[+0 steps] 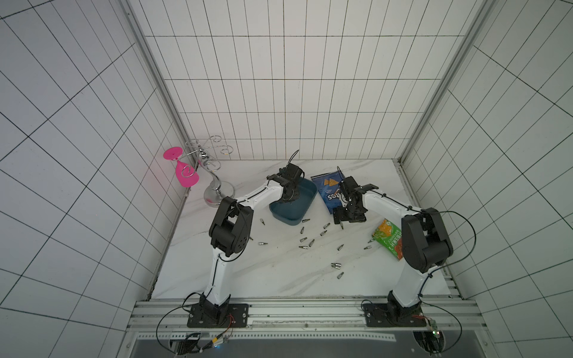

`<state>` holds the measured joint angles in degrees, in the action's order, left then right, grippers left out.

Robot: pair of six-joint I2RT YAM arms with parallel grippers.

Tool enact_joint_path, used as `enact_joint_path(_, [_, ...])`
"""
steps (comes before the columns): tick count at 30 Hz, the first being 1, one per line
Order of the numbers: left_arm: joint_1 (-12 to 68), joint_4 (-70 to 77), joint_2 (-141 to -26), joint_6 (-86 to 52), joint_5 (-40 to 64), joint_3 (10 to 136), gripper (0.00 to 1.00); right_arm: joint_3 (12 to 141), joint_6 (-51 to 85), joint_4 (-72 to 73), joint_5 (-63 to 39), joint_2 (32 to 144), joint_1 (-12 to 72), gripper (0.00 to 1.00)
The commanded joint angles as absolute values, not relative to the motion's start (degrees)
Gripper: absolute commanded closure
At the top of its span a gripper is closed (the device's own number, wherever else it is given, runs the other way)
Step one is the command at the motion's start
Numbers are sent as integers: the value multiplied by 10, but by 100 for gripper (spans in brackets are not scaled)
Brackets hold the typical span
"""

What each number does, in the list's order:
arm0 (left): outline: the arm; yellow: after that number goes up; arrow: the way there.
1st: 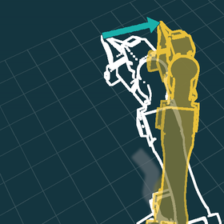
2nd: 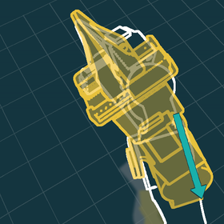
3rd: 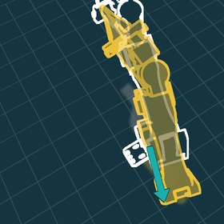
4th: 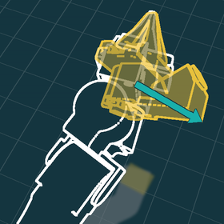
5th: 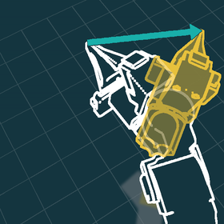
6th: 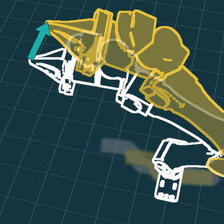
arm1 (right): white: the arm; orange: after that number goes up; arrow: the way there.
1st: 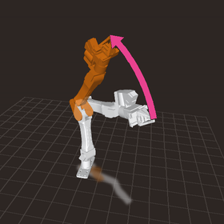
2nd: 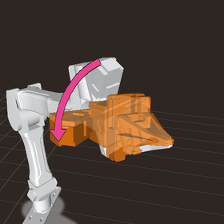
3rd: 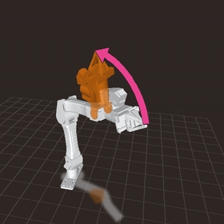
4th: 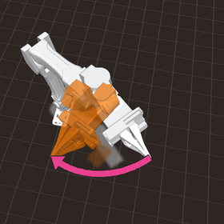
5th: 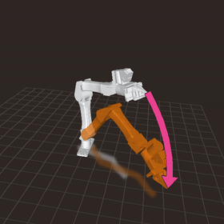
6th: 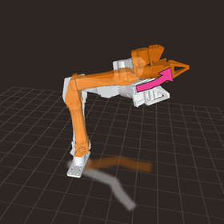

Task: Put the bit on the desktop into the storage box
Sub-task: Place the screwdriver bit in the storage box.

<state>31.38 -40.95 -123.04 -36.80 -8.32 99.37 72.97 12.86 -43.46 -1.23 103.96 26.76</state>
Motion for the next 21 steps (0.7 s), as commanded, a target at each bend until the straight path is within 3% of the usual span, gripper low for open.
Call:
enact_joint_path(1, [317,-408,-1261,-359,-71,1020,100,740,121,-436,-11,1055,274,14])
enact_joint_path(11, [323,-427,-1302,-356,-66,1045,100,742,117,-434,-13,1067,276,14])
enact_joint_path(21, [324,-427,-1310,-353,-62,1045,100,739,115,-428,-17,1079,276,22])
